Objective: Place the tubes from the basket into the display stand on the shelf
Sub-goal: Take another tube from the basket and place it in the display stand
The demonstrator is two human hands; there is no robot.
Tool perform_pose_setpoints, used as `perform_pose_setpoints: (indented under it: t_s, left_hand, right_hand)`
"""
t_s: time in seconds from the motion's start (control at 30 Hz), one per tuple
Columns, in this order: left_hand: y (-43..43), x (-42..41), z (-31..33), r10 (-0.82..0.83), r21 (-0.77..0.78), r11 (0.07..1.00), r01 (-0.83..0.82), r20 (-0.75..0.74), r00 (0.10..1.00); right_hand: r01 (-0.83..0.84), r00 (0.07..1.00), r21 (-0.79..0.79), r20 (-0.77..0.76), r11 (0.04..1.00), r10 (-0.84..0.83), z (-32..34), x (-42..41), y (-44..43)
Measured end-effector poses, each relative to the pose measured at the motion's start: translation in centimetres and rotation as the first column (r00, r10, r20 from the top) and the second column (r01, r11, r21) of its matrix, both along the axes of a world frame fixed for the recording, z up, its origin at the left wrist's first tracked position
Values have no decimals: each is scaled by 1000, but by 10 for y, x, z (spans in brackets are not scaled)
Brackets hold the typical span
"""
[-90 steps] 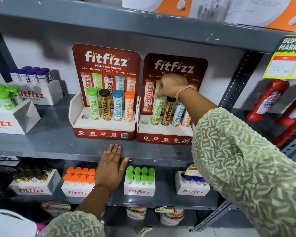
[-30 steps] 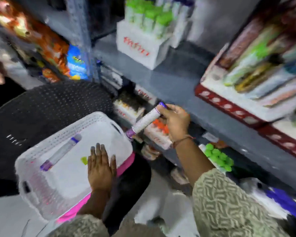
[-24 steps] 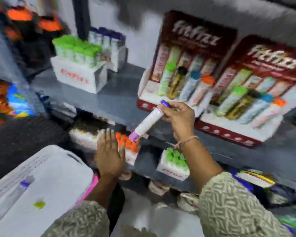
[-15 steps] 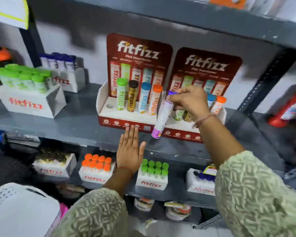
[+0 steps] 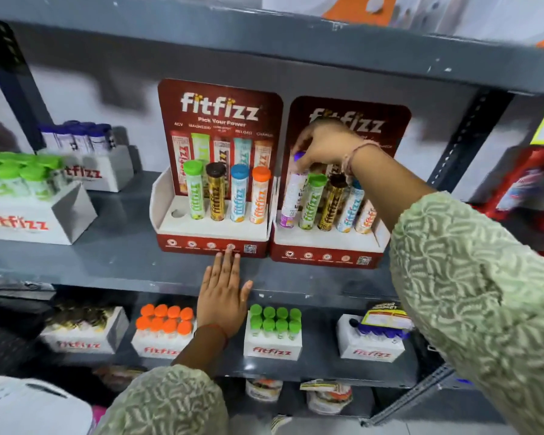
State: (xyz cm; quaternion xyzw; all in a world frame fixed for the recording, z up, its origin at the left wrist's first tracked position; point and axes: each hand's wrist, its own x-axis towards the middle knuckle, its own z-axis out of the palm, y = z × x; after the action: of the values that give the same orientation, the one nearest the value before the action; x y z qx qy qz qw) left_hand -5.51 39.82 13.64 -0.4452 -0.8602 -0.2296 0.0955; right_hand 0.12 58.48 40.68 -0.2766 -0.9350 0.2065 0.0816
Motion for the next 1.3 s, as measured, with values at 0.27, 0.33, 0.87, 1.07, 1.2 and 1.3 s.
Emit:
perform_pose_setpoints:
  t_s: [0.27, 0.33, 0.87, 1.07, 1.2, 1.3]
  left_hand:
    - [1, -1, 0, 3, -30, 1000, -4, -34, 999]
    - [1, -1, 1, 6, -31, 999, -7, -36, 999]
    - [0, 1, 3, 5, -52, 999, -8, -48, 999]
    - [-1, 1, 3, -3, -54, 999, 0, -42, 999]
    - [0, 1, 2, -7, -46, 999, 5, -36, 999]
    - [1, 0, -2, 11, -37, 999, -12, -39, 999]
  right_hand:
    - [51, 989, 238, 124, 970, -82, -18, -3, 9]
    - [44, 991, 281, 110, 959, -78, -23, -2, 11]
    - [34, 993, 500, 79, 865, -85, -38, -9, 7]
    - [52, 983, 571, 116, 819, -143, -38, -8, 13]
    - [24, 981, 550, 146, 835, -124, -51, -9, 15]
    - [23, 984, 545, 137, 838, -116, -61, -12, 12]
